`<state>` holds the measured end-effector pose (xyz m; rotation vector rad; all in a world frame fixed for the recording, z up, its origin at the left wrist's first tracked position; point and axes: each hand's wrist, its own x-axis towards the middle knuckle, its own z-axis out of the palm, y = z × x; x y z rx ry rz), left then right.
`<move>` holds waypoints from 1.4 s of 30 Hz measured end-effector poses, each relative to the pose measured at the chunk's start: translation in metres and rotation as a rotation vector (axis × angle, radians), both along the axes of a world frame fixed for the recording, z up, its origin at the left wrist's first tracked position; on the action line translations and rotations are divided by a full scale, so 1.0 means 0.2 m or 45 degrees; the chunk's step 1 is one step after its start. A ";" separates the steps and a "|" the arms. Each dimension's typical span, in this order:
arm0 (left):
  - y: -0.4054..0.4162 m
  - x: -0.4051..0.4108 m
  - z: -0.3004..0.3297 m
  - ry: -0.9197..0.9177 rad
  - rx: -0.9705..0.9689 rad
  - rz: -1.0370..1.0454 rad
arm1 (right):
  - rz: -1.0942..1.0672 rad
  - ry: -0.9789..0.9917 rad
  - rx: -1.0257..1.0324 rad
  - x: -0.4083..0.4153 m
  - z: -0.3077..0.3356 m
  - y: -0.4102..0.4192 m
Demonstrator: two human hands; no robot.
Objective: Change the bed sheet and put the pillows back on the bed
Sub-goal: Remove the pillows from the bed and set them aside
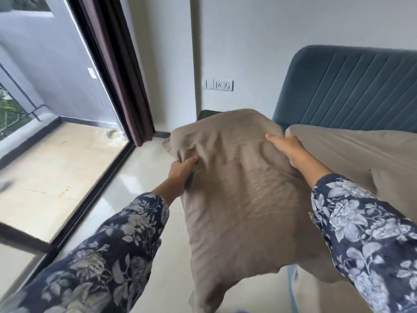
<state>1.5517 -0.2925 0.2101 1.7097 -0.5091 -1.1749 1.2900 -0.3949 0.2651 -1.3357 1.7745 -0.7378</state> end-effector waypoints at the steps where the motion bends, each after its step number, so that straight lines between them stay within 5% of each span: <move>1: -0.11 0.00 -0.01 0.008 0.020 0.000 | 0.000 0.011 0.014 0.00 0.00 -0.11; 15: -1.83 -0.16 -0.23 0.273 0.099 0.352 | 0.206 0.238 0.037 0.11 -0.04 -2.07; 24: -2.52 -0.11 -0.42 0.379 0.143 0.723 | 0.553 0.346 0.050 0.50 -0.11 -3.00; 31: -2.97 0.07 -0.74 0.422 0.270 0.979 | 0.717 0.430 0.086 0.90 -0.52 -3.56; 38: -3.29 0.19 -1.09 0.528 0.528 0.940 | 0.849 0.536 0.223 1.24 -0.92 -3.98; 42: -3.41 0.27 -1.25 0.454 0.722 0.586 | 1.090 0.734 0.297 1.36 -1.18 -4.12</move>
